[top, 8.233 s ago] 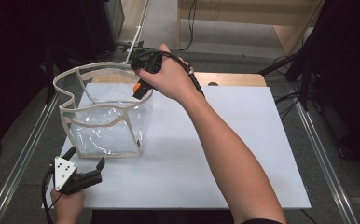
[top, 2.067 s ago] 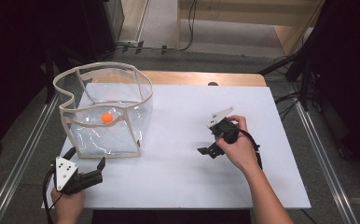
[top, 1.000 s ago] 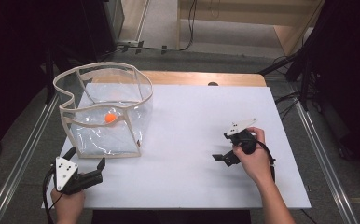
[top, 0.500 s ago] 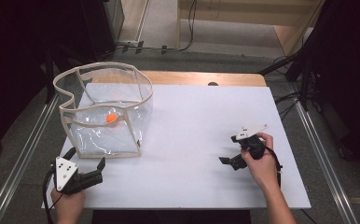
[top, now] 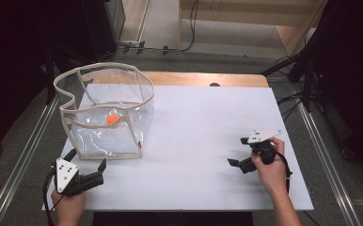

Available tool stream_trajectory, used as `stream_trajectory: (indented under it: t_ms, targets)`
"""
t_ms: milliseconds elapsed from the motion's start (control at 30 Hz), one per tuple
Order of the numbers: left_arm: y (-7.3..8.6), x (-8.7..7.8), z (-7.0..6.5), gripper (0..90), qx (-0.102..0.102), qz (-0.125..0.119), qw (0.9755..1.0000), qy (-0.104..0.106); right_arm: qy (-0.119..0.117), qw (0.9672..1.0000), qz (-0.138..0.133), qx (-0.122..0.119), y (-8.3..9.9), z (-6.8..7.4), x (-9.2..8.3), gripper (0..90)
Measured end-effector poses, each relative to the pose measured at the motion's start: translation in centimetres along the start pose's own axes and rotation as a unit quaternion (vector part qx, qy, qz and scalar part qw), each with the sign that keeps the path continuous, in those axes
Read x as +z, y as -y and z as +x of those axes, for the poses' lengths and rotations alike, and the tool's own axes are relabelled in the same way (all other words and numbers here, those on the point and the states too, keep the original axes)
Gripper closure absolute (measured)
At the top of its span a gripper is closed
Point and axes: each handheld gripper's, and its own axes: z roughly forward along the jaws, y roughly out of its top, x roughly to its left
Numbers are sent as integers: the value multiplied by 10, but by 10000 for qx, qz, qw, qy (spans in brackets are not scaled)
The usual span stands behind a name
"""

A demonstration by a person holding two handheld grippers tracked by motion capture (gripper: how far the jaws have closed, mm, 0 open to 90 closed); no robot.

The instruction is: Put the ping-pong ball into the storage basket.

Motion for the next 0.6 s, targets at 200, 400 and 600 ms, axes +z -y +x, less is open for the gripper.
stream_trajectory:
  t_ms: [200, 400, 600]
  targets:
    - [0, 0, 0, 0, 4, 1, 10000, -2, 70, 9999, -88, 93, 9, -2, -6, 0]
    - [0, 0, 0, 0, 10, 8, 10000, -1, 96, 9996, -155, 199, 20, -4, -11, 0]
    - [0, 0, 0, 0, 9, 4, 10000, -5, 104, 9994, -241, 243, 28, -4, -16, 0]
